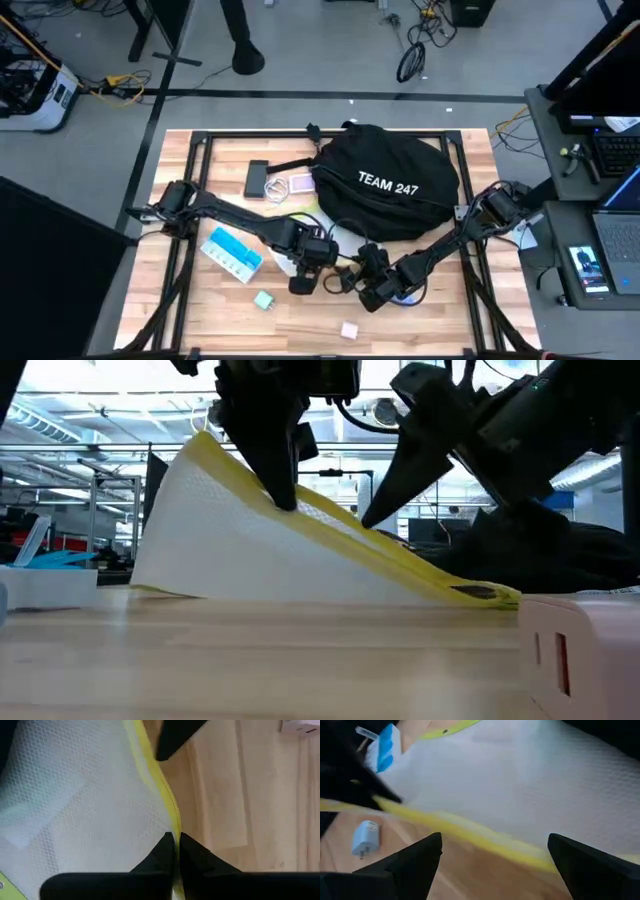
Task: Unpack backpack
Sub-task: Remove the earphones from the green zip bag
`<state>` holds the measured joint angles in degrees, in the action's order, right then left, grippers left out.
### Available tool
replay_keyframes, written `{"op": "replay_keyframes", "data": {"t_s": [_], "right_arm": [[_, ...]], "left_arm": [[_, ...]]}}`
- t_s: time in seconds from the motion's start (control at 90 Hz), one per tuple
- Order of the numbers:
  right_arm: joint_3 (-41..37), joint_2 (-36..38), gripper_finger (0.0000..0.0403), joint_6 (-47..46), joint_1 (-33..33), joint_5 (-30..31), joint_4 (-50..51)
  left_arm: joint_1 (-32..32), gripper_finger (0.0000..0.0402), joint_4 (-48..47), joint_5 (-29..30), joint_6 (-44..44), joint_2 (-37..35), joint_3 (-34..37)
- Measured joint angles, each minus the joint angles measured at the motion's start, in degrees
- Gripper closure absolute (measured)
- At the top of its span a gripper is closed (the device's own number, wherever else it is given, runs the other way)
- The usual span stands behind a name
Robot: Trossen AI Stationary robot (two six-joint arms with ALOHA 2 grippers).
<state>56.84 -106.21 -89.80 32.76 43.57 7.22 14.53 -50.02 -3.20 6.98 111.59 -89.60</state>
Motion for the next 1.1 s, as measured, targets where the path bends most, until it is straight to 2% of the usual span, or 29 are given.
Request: {"op": "replay_keyframes", "data": {"t_s": [0.333,0.533,0.811,0.967,1.033,1.1], "right_arm": [[3.67,0.04,0.0051,4.05,0.71,-0.35,-3.31],[3.62,-3.09,0.0051,3.91,-0.59,-2.02,-6.06],[3.62,-4.14,0.0051,7.29,-2.07,0.09,-4.98],[3.64,-6.83,0.0051,7.56,-2.80,-0.59,-6.13],[3.69,-8.48,0.0051,6.74,-2.52,-2.62,-6.58],[3.75,-9.79,0.0051,5.97,-1.59,-2.21,-6.38]], "left_arm": [[-0.40,0.0401,0.01,0.02,0.02,0.00,0.02],[-0.59,0.0401,-0.01,0.04,0.10,0.00,0.02],[-0.59,0.0401,0.64,0.02,0.11,0.00,-0.01],[-0.57,0.0401,0.37,-0.26,-0.58,0.11,-2.52],[-0.53,0.0401,-0.82,1.61,-1.44,0.11,-3.95],[-0.68,0.0401,-1.78,4.60,-1.48,0.11,-5.77]]}}
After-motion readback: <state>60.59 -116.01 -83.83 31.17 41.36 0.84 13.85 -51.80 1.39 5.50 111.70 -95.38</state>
